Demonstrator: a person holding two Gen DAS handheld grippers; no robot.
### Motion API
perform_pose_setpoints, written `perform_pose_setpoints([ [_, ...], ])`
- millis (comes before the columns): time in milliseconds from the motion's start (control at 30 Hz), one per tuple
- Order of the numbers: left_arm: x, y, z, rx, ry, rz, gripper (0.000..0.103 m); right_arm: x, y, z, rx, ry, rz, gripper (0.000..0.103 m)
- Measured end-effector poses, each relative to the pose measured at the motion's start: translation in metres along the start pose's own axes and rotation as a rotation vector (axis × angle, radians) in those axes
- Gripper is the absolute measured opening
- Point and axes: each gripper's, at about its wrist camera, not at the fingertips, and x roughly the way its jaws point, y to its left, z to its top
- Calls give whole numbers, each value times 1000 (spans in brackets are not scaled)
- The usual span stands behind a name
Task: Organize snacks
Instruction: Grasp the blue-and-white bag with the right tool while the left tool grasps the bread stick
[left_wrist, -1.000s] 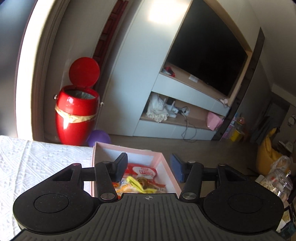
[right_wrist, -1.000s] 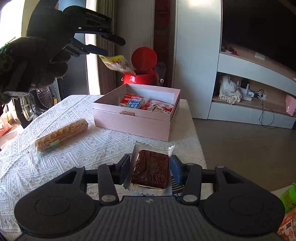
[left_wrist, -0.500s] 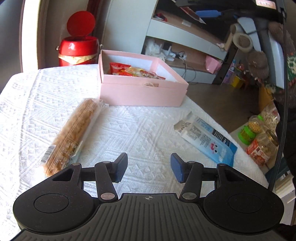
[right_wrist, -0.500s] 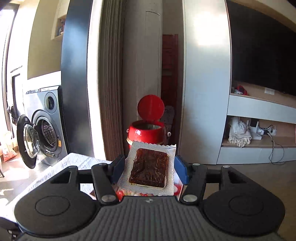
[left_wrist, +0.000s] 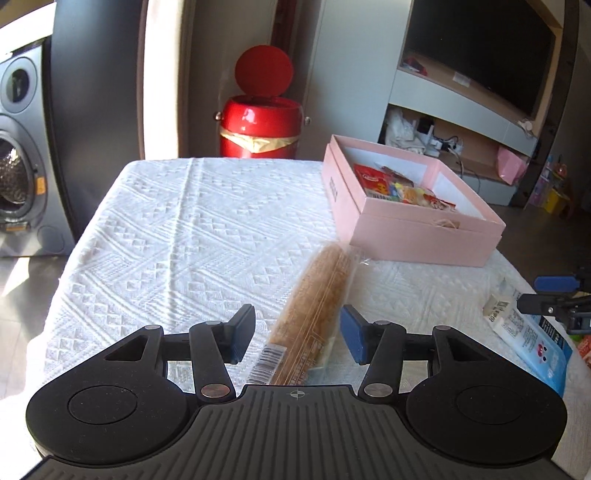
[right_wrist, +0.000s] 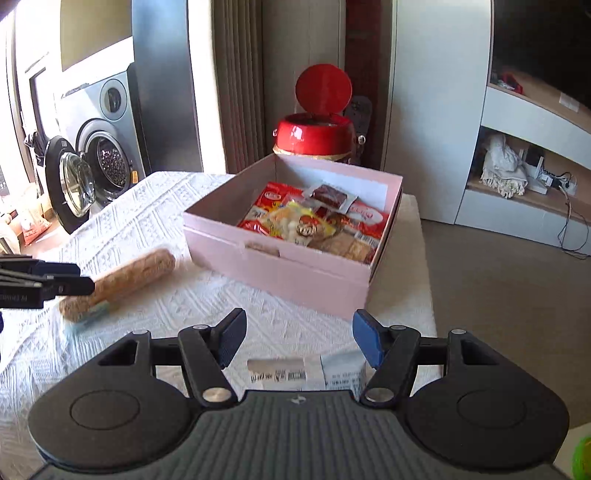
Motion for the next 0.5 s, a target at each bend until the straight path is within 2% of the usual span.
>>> perform_pose_setpoints([
  [100, 8, 1, 1, -18, 22, -20, 39, -4, -5, -34, 62, 45, -7, 64],
  [133, 8, 0, 0, -23, 22, -28, 38, -5, -8, -45, 98, 57, -8, 64],
  [233, 5, -6, -3, -21, 33, -59, 32, -16, -9, -64, 118, 10, -59, 66],
  [500, -15, -32, -23, 19, 79, -128, 31, -14, 5, -70, 79, 0, -70, 72],
])
